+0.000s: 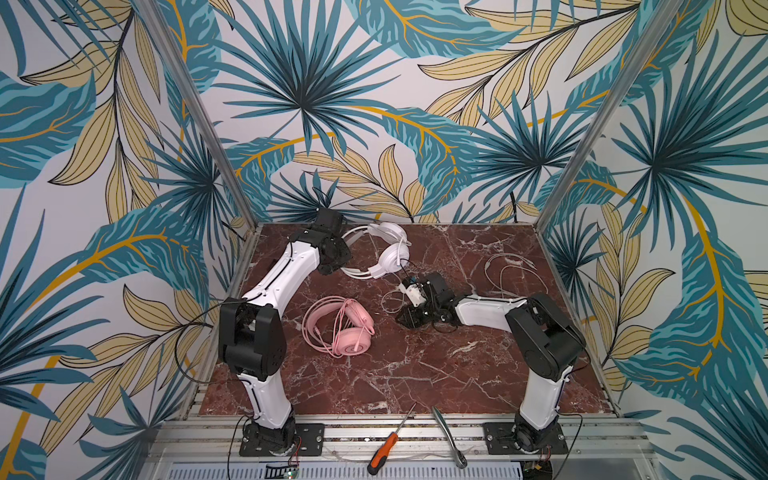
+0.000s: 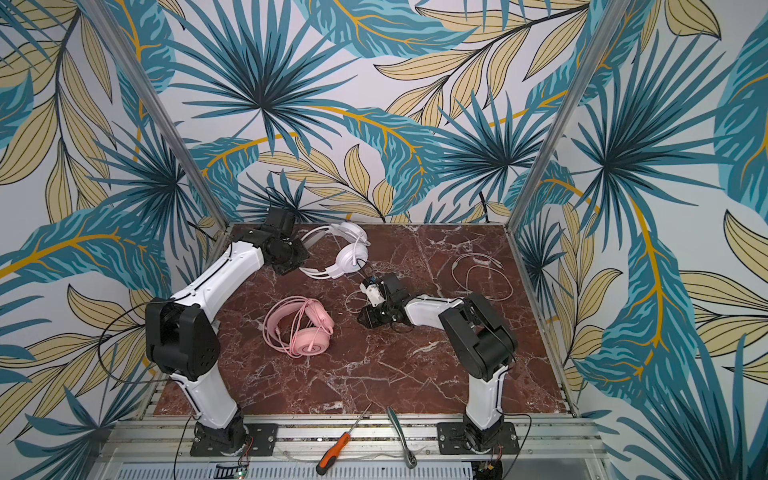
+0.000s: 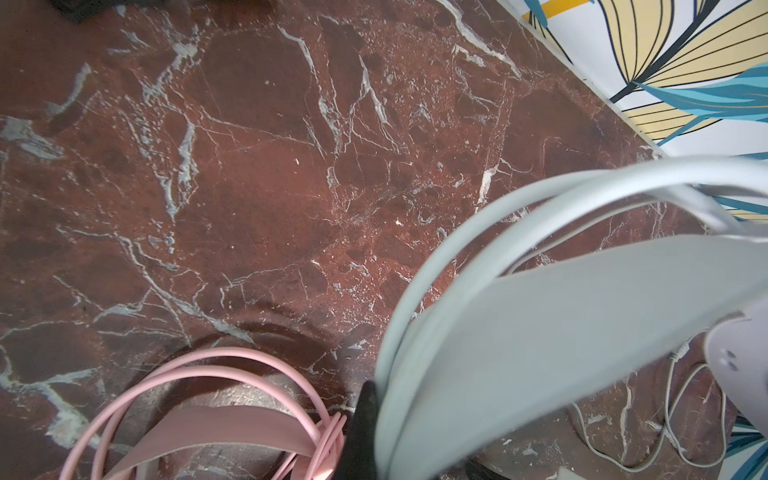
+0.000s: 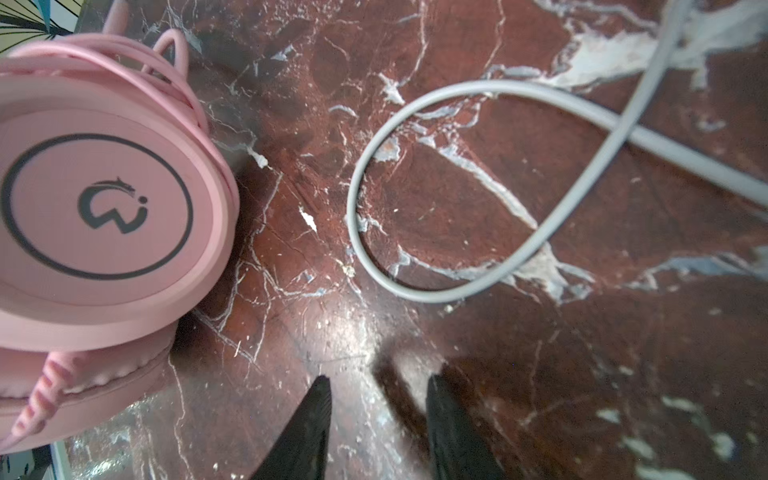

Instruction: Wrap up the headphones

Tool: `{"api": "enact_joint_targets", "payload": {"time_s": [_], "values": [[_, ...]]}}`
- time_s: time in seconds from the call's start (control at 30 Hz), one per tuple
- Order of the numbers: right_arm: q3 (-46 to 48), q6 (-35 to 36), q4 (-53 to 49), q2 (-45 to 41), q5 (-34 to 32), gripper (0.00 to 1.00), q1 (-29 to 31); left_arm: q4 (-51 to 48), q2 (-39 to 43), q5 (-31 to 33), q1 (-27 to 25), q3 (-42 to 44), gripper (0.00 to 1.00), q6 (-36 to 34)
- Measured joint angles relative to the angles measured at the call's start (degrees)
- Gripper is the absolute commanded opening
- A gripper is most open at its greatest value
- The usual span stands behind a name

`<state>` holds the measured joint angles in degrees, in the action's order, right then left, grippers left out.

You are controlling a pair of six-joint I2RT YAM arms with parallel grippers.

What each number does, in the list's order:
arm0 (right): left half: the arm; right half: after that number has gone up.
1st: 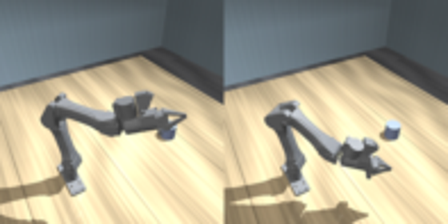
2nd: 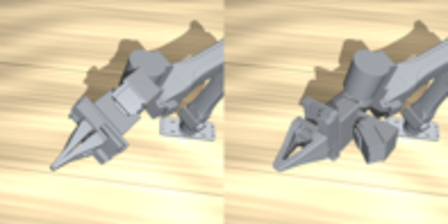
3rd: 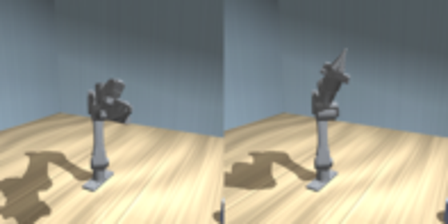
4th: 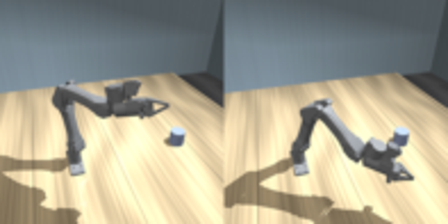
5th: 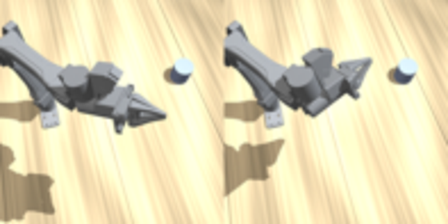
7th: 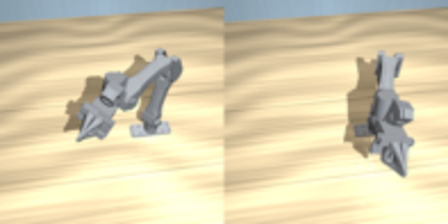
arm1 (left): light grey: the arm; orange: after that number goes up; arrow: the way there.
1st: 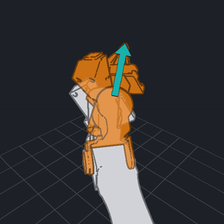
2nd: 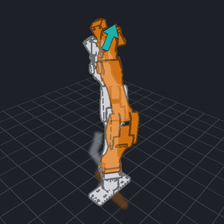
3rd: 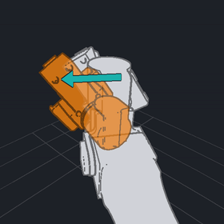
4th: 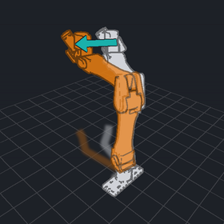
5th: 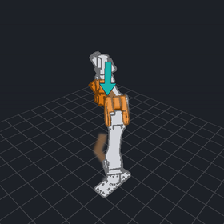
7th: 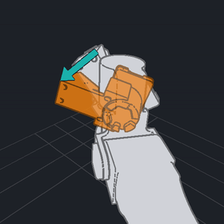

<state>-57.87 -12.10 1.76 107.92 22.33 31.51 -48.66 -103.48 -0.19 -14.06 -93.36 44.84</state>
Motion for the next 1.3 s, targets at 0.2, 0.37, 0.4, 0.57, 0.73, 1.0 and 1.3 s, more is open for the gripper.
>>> {"api": "enact_joint_targets", "payload": {"time_s": [0.2, 0.37, 0.4, 0.57, 0.73, 1.0, 1.3], "values": [[3.19, -6.38, 8.02, -0.07, 1.57, 0.49, -5.62, 0.00, 0.00, 0.00, 0.00, 0.00, 0.00, 0.02], [2.67, -10.23, 10.88, 1.03, 2.23, 0.49, -8.57, 0.00, 0.00, -0.02, 0.00, 0.00, 0.00, 0.07], [2.12, -10.71, 11.23, 1.64, 2.51, 0.49, -8.52, -0.02, 0.00, -0.02, 0.00, 0.00, 0.00, 0.09], [-1.57, -13.05, 13.46, 5.66, 5.27, 0.49, -8.22, 0.00, 0.00, -0.02, 0.00, 0.02, 0.00, 0.17], [-2.64, -14.97, 16.87, 8.00, 8.26, 0.49, -8.26, 0.00, 0.00, -0.02, 0.02, 0.00, 0.00, 0.17], [-4.20, -16.37, 18.99, 10.54, 12.15, 0.42, -8.26, 0.00, 0.00, -0.02, 0.02, 0.00, 0.00, 0.31], [-6.32, -17.33, 18.99, 12.37, 14.23, 0.47, -8.24, 0.00, 0.00, -0.07, 0.02, 0.00, 0.00, 0.70]]}}
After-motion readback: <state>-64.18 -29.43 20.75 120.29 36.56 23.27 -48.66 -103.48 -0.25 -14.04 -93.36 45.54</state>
